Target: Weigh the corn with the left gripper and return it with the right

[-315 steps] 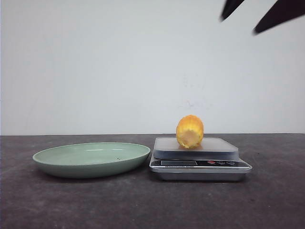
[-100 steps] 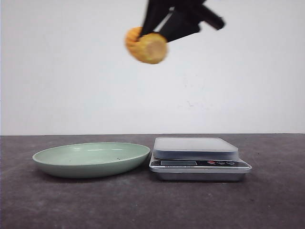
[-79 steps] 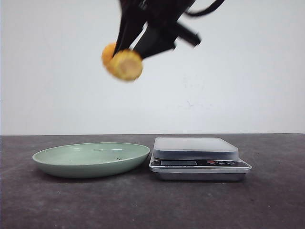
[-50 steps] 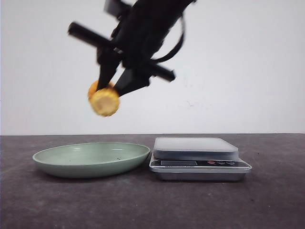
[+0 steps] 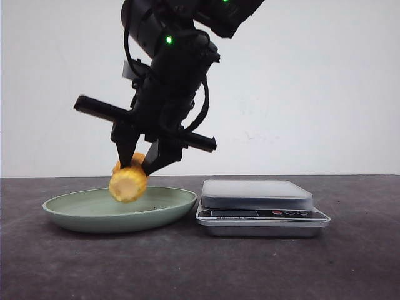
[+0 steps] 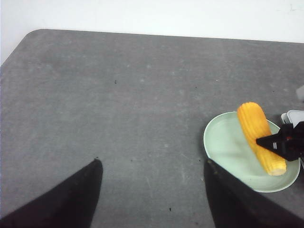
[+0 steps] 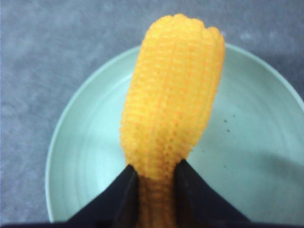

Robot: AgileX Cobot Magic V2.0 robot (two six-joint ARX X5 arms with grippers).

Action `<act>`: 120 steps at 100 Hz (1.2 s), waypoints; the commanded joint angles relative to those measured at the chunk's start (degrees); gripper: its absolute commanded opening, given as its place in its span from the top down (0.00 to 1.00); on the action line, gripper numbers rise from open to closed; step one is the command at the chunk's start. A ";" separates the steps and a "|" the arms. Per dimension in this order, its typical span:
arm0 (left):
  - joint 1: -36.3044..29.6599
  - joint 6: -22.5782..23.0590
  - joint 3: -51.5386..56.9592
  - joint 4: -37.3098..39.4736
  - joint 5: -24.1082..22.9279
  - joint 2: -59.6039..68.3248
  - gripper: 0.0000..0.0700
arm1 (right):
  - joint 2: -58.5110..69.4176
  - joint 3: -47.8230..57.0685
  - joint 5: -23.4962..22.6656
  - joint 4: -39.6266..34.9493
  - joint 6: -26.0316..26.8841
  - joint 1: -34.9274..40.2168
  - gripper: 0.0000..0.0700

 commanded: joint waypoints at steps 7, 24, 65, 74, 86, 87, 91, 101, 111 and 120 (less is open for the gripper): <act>-0.48 -0.20 0.55 0.24 -0.35 0.35 0.44 | 1.90 1.07 0.57 0.55 0.90 0.76 1.00; -0.48 -0.20 0.55 0.17 -0.35 0.35 0.44 | 2.73 1.07 0.00 0.46 0.92 0.85 0.67; -0.48 -0.11 0.55 -0.09 -0.35 0.35 0.44 | 2.10 1.60 0.13 4.04 0.15 0.81 0.37; -0.48 0.02 0.55 -0.04 -0.37 0.35 0.44 | -0.07 2.08 0.22 2.62 -2.10 -0.13 0.37; -0.48 0.11 0.55 -0.02 -0.37 0.35 0.44 | -5.31 2.45 0.92 -0.42 -6.93 -1.99 0.37; -0.48 0.15 0.55 0.00 -0.37 0.35 0.44 | -5.88 2.45 1.07 -0.81 -7.37 -2.16 0.37; -0.48 0.24 0.55 0.04 -0.37 0.35 0.44 | -8.35 2.45 1.75 -2.38 -9.18 -2.93 0.37; -0.48 0.48 0.55 0.09 -0.37 0.35 0.44 | -15.23 2.45 2.69 -6.16 -13.81 -5.22 0.37; -0.48 0.68 0.55 0.28 -0.37 0.35 0.44 | -23.23 2.45 2.71 -9.75 -18.49 -7.87 0.37; -0.48 0.66 0.55 0.74 -0.37 0.35 0.44 | -31.19 2.45 3.91 -13.20 -22.43 -10.21 0.37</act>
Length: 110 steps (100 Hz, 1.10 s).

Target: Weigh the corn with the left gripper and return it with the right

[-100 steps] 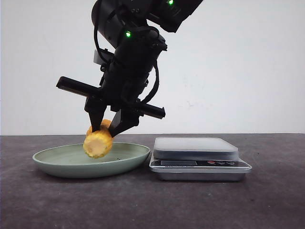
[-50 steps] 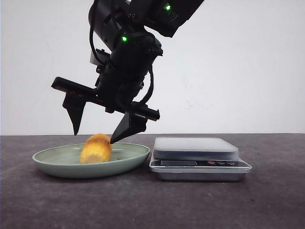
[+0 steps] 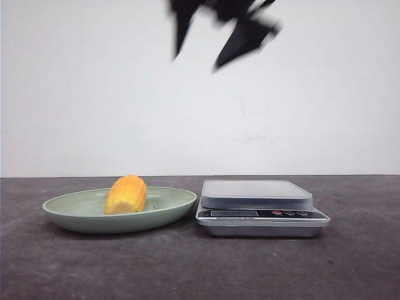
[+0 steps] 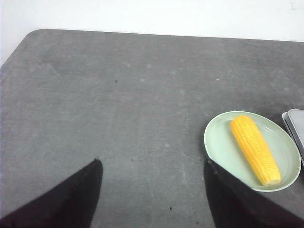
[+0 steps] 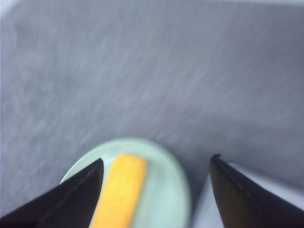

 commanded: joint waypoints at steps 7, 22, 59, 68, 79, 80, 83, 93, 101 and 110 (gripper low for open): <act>-0.48 0.55 0.55 1.18 -0.35 0.35 0.44 | -11.04 1.27 2.97 -4.33 -9.20 -1.95 0.37; -0.48 0.55 0.55 2.16 -0.35 0.35 0.44 | -24.33 1.27 7.21 -11.13 -13.18 -4.24 0.37; -0.48 0.55 0.55 4.50 0.07 0.35 0.44 | -48.72 1.20 13.66 -34.49 -12.98 -4.48 0.37; -0.48 0.55 0.55 4.50 0.07 0.35 0.44 | -53.55 1.14 14.86 -38.99 -12.11 -4.48 0.37; -0.48 0.55 0.55 4.55 0.07 0.35 0.44 | -57.92 1.09 14.82 -42.86 -10.32 -4.50 0.37; -0.48 0.57 0.55 4.52 0.07 0.35 0.44 | -58.25 1.09 14.82 -43.17 -10.12 -4.50 0.37; -0.48 0.57 0.55 4.48 0.07 0.35 0.44 | -59.19 1.07 14.84 -44.02 -9.60 -4.50 0.37; -0.48 0.57 0.55 4.26 0.04 0.33 0.44 | -61.75 0.26 14.69 -45.70 -8.48 -4.57 0.37; -0.48 0.57 0.55 4.33 0.04 0.33 0.45 | -63.36 -1.05 14.43 -47.12 -6.93 -4.63 0.37; -0.48 0.57 0.52 4.33 0.07 0.33 0.52 | -64.89 -3.15 14.38 -48.70 -4.85 -4.63 0.37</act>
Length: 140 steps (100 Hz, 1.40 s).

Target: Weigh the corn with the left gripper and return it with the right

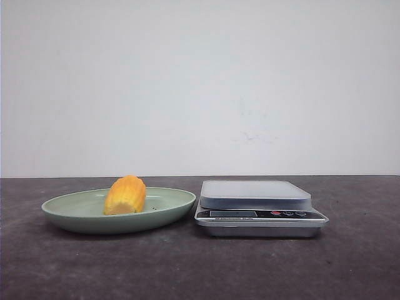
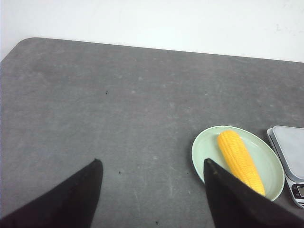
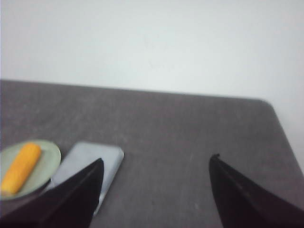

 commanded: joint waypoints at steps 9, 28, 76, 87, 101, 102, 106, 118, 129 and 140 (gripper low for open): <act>-0.50 0.52 0.33 0.46 -0.11 0.33 0.56 | -2.23 -3.61 -1.22 -0.17 4.17 0.24 0.37; -0.52 0.50 -0.94 0.46 -0.04 -0.13 0.56 | -4.63 -10.51 -2.08 1.68 5.33 0.24 0.37; -0.52 -0.33 -5.73 0.68 -0.11 -3.52 1.00 | -5.20 -15.08 -1.44 6.34 6.16 0.24 0.99; -0.52 -0.35 -5.73 0.70 -0.11 -3.52 1.00 | -5.20 -15.08 -1.51 6.93 6.19 0.24 0.99; -0.52 -0.33 -5.73 0.48 -0.09 -3.52 1.00 | -5.20 -15.08 -1.49 6.10 6.19 0.24 0.99; -0.52 -0.33 -5.73 0.42 -0.09 -3.52 1.00 | -5.20 -15.08 -1.49 5.95 6.19 0.24 0.99; -0.52 -0.33 -5.73 0.00 -0.09 -3.52 1.00 | -5.20 -15.08 -1.53 5.42 6.36 0.24 0.99; -0.52 -0.31 -5.73 -1.29 -0.11 -3.52 1.00 | -5.20 -15.08 -1.46 4.59 6.62 0.24 0.99; -0.52 -0.31 -5.68 -1.22 -0.11 -3.52 1.00 | -5.20 -15.06 -1.44 4.59 6.62 0.24 0.99; -0.52 -0.31 -5.68 -1.22 -0.11 -3.52 1.00 | -5.20 -15.06 -1.44 4.59 6.62 0.28 0.99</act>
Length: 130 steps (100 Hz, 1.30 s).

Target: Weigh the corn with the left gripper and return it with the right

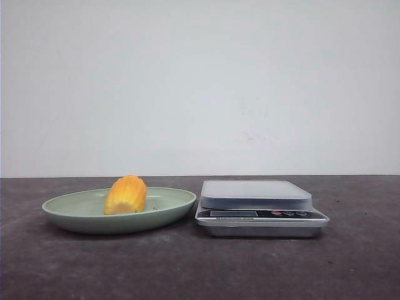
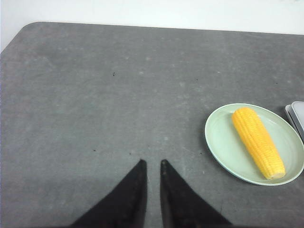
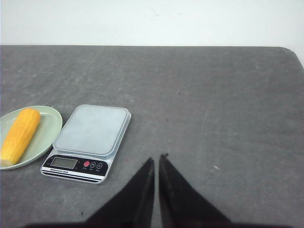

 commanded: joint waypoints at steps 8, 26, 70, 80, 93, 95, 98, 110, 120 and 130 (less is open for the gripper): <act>-0.52 -0.09 0.59 0.48 -0.13 0.00 1.00 | -0.17 0.66 0.22 0.57 0.61 0.28 0.99; -0.52 -0.09 0.59 0.48 -0.13 0.00 1.00 | -0.17 0.63 0.22 0.57 0.61 0.28 0.99; 6.71 -0.07 0.48 0.87 -0.33 -1.20 1.00 | -0.17 0.66 0.22 0.57 0.61 0.28 0.99; 13.22 3.98 0.42 0.90 -1.01 -1.31 1.00 | -0.17 0.66 0.22 0.57 0.61 0.28 0.99; 21.84 5.75 -0.50 0.94 -1.05 -1.92 1.00 | -0.17 0.66 0.22 0.57 0.61 0.28 0.99; 22.91 5.75 -0.72 1.01 -1.05 -2.05 1.00 | -0.17 0.66 0.22 0.57 0.61 0.28 0.99; 24.48 5.77 -1.16 0.96 -1.05 -2.34 1.00 | -0.17 0.66 0.20 0.57 0.61 0.28 0.99; 30.38 5.97 -3.69 2.29 -1.05 -4.13 1.00 | -0.17 0.66 0.22 0.57 0.61 0.28 0.99; 34.18 7.28 -7.48 8.61 -1.01 -6.54 1.00 | -0.17 0.66 0.22 0.57 0.61 0.28 0.99; 36.30 10.71 -13.33 19.89 0.20 -9.29 1.00 | -0.17 0.66 0.22 0.57 0.61 0.28 0.99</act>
